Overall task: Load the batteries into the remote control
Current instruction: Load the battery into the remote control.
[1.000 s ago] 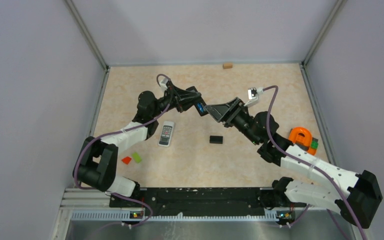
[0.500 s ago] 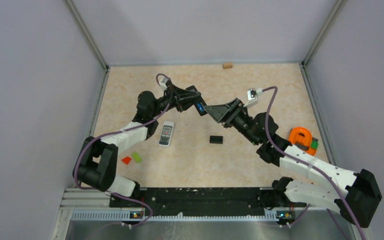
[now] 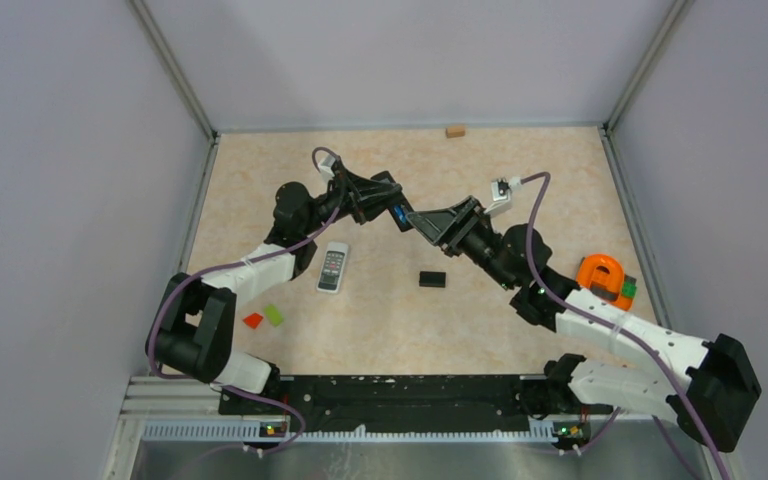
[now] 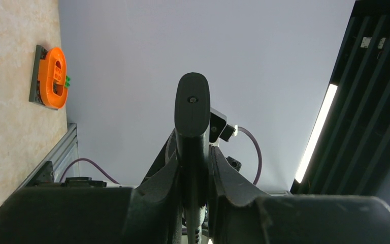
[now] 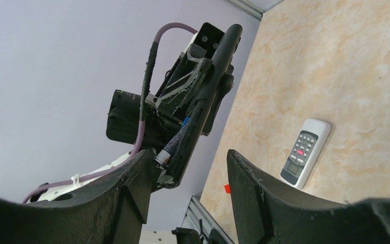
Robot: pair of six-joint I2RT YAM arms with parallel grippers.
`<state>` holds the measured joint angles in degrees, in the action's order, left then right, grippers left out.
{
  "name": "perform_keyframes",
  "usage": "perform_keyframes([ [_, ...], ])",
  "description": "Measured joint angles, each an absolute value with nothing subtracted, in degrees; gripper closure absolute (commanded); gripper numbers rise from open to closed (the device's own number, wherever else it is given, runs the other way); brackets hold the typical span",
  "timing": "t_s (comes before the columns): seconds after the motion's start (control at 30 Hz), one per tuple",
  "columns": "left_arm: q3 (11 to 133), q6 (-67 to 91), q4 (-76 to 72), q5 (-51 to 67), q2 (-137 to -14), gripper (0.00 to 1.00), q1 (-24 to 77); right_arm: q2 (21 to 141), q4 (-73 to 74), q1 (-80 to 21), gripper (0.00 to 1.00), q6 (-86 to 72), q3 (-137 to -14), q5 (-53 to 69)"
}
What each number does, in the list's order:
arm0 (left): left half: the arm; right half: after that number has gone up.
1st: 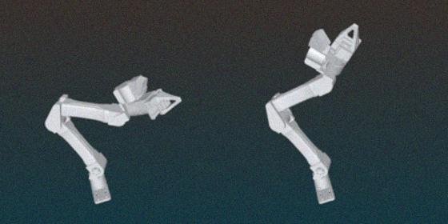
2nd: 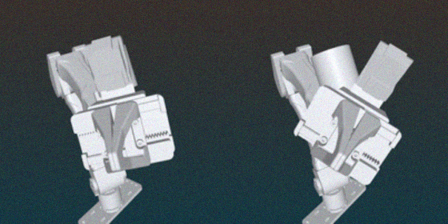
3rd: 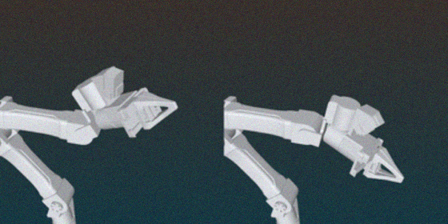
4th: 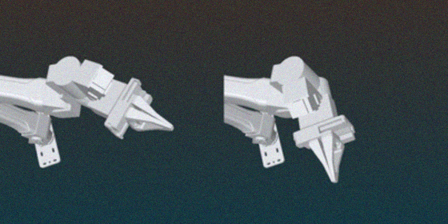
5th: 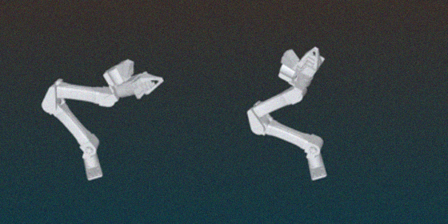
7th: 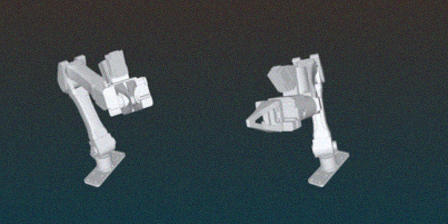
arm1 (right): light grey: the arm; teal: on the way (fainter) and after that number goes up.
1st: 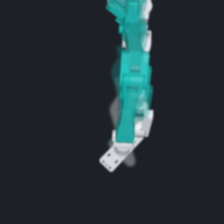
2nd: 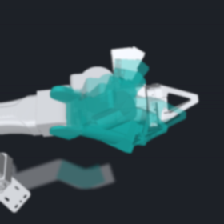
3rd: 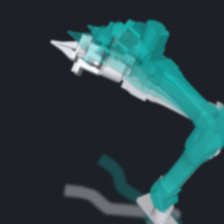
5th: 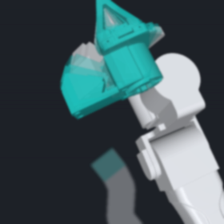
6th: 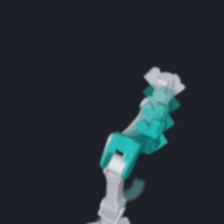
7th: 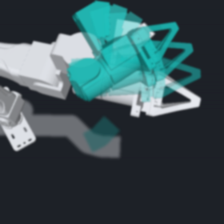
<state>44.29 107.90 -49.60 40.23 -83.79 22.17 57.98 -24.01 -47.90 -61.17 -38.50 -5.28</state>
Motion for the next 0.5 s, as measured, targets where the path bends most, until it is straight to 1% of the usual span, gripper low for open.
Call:
perform_keyframes([
  [0.27,44.3,107.8,-49.7,40.2,-83.8,1.0,22.2,59.5,-24.1,-47.6,0.45,-63.4,-38.7,-4.5],
  [0.43,44.3,107.2,-49.7,40.3,-83.8,1.0,22.2,60.5,-24.6,-47.4,0.52,-64.7,-38.9,-3.4],
  [0.5,44.3,106.8,-49.7,40.3,-83.8,1.0,22.2,60.9,-24.6,-47.3,0.52,-65.3,-39.2,-2.9],
])
